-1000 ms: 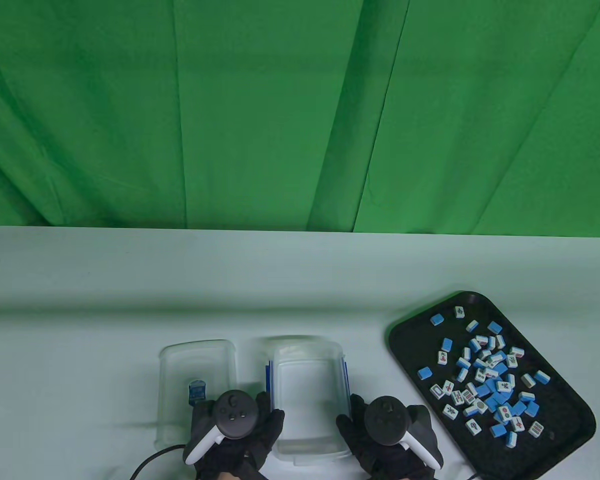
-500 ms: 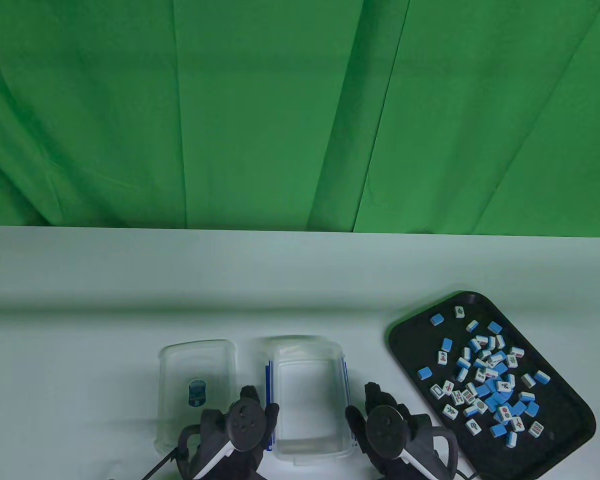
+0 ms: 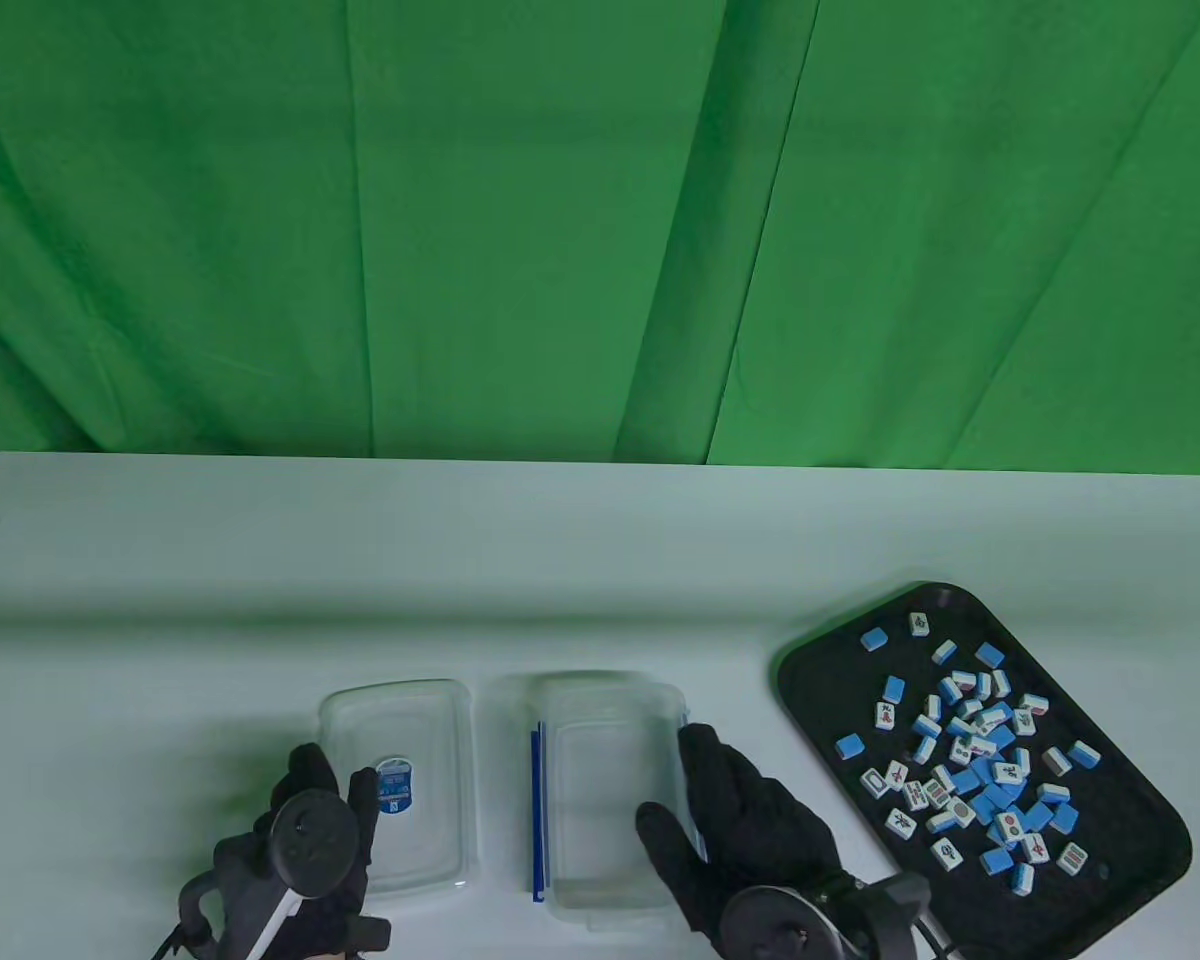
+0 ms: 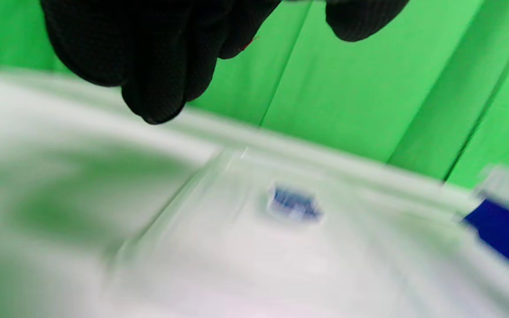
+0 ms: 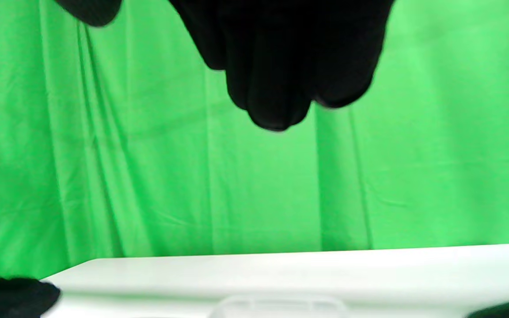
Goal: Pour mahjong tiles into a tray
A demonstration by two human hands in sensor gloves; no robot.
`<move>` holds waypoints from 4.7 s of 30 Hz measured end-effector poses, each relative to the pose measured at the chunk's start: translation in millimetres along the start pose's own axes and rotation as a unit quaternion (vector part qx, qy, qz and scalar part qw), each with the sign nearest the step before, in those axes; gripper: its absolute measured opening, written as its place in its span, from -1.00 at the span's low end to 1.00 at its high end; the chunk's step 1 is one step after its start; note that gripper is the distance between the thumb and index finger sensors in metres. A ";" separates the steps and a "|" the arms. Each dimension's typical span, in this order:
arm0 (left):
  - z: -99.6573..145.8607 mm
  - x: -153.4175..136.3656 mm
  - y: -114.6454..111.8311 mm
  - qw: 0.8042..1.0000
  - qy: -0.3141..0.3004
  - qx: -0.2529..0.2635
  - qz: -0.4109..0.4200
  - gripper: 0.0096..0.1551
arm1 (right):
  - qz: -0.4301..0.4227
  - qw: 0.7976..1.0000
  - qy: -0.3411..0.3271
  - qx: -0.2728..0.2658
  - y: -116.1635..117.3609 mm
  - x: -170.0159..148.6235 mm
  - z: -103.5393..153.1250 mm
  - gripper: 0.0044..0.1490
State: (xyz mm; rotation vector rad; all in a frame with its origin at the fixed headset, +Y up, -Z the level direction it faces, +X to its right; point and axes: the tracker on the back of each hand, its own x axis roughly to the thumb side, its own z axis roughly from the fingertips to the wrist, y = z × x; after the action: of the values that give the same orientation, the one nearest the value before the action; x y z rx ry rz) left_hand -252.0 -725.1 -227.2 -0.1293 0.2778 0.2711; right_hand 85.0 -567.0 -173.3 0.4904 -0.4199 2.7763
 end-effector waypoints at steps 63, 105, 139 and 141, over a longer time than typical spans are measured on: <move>-29.1 -28.9 -28.0 0.980 0.068 -0.157 0.106 -0.15 | -0.108 0.881 0.203 0.413 221.1 72.9 -121.5 0.19; 3.7 119.7 -21.9 0.955 -0.205 -0.098 0.188 -0.17 | -0.234 0.946 0.157 0.162 117.2 -104.0 -28.8 -0.05; 6.4 125.6 -52.7 0.979 -0.183 -0.074 0.043 -0.17 | -0.090 0.953 0.169 0.236 159.8 -120.4 -15.0 -0.08; 6.7 126.0 -52.9 0.979 -0.183 -0.074 0.042 -0.17 | -0.090 0.952 0.170 0.237 159.8 -120.2 -15.1 -0.08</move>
State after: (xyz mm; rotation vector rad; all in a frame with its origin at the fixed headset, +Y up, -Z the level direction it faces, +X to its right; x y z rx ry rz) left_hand -118.8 -743.6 -252.3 -0.2113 -0.1043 0.3941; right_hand 136.3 -735.9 -268.3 0.1271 0.3607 2.6937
